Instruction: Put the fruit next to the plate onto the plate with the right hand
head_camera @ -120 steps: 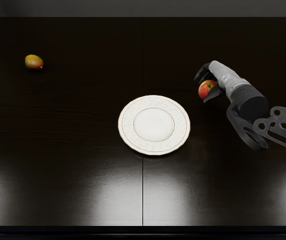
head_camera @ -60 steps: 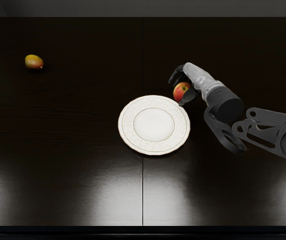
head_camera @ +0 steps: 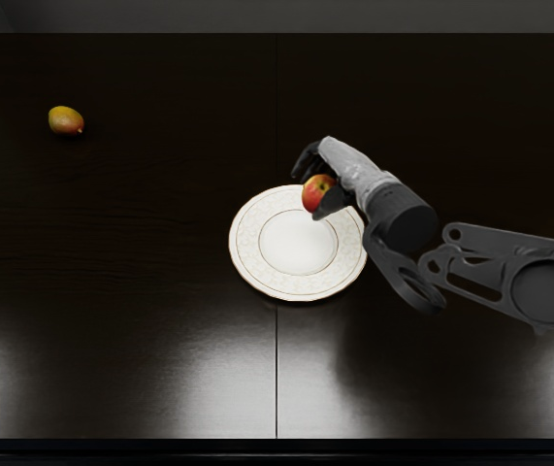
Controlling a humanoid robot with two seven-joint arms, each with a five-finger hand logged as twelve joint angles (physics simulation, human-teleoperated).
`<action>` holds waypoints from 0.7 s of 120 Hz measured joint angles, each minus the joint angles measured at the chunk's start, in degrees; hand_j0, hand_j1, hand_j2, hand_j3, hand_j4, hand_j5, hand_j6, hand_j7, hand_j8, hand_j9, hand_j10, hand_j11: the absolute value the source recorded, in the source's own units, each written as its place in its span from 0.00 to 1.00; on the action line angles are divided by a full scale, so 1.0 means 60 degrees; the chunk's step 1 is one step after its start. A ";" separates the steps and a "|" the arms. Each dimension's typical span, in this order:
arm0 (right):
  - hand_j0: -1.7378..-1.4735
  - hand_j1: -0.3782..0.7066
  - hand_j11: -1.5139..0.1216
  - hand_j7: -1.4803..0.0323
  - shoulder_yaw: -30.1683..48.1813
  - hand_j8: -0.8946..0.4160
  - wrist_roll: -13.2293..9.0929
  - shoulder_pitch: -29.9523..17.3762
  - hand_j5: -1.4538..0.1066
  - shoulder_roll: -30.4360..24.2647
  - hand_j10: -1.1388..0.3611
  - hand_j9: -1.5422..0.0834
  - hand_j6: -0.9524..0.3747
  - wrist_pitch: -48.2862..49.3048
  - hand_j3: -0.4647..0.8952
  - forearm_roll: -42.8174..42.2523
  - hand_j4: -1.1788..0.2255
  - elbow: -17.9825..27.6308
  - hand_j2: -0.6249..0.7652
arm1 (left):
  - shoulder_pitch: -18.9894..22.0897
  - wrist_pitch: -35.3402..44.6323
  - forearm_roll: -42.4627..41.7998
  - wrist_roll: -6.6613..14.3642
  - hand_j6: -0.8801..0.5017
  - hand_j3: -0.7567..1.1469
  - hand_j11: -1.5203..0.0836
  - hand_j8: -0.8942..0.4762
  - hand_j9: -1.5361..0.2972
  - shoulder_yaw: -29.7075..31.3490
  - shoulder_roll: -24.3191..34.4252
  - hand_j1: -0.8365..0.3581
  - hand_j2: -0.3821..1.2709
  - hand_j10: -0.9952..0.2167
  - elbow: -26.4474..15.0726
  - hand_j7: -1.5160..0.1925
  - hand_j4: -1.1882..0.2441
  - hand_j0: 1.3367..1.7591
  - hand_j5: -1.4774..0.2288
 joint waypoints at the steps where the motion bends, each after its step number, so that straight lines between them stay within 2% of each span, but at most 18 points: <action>1: 0.31 0.55 0.43 0.44 -0.0002 0.35 0.0000 -0.0014 0.40 0.0004 0.42 0.44 0.24 -0.0001 0.34 -0.0003 0.40 0.0000 0.65 | 0.0000 0.0000 0.0000 0.0000 0.47 0.40 0.76 0.48 0.67 0.0000 0.0000 0.76 0.26 0.63 0.0000 0.71 0.67 0.76 0.69; 84: 0.31 0.55 0.43 0.45 -0.0096 0.35 -0.0001 -0.0799 0.41 0.0555 0.42 0.44 0.24 -0.0142 0.34 -0.0368 0.41 0.0058 0.64 | 0.0000 0.0000 0.0000 0.0000 0.47 0.40 0.76 0.48 0.67 0.0000 0.0000 0.76 0.26 0.63 0.0000 0.71 0.67 0.76 0.69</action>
